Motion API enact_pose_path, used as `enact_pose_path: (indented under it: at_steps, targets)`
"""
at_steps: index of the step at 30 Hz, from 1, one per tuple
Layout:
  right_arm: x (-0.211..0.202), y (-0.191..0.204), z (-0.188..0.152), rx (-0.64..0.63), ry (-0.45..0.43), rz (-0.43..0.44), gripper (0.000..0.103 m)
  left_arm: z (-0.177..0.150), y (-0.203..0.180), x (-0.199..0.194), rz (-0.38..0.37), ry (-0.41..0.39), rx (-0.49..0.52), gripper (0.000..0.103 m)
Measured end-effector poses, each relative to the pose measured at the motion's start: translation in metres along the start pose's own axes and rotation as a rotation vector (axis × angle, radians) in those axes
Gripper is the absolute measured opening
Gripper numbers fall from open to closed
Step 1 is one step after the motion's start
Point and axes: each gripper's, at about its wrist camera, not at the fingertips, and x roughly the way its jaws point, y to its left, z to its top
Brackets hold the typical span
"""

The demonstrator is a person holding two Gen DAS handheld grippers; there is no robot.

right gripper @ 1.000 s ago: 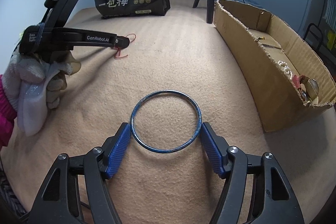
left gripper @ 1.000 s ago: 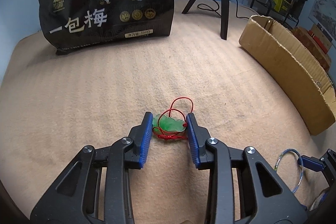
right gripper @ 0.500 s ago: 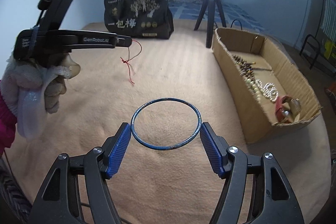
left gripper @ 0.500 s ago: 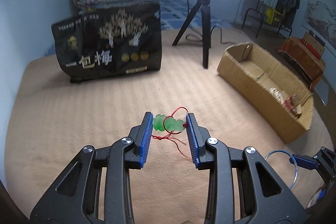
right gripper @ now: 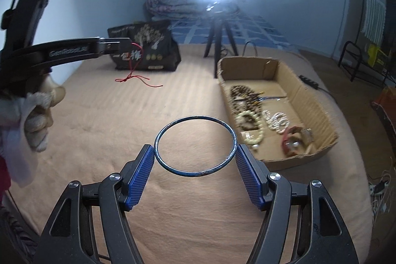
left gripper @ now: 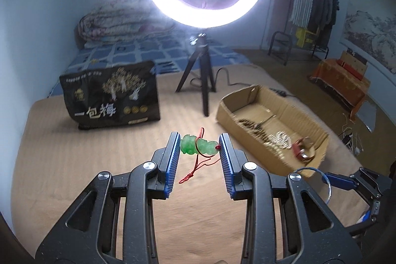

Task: Organize jewelry
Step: 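Lift and carry the pendant and bangle over the box with both tools, then open both tools to release the pendant and bangle into the box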

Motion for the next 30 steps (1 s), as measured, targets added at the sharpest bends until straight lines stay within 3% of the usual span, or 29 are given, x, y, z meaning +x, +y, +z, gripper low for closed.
enact_pose_path:
  at_steps: [15,30]
  targets:
    - [-0.024,-0.057,0.022,0.012,-0.033,-0.079,0.067,0.028,-0.062,-0.006,-0.064,-0.062,0.021,0.032]
    - [-0.004,-0.133,0.038,0.126,-0.001,-0.105,0.068,0.045,-0.099,0.038,-0.130,-0.058,-0.038,0.032]
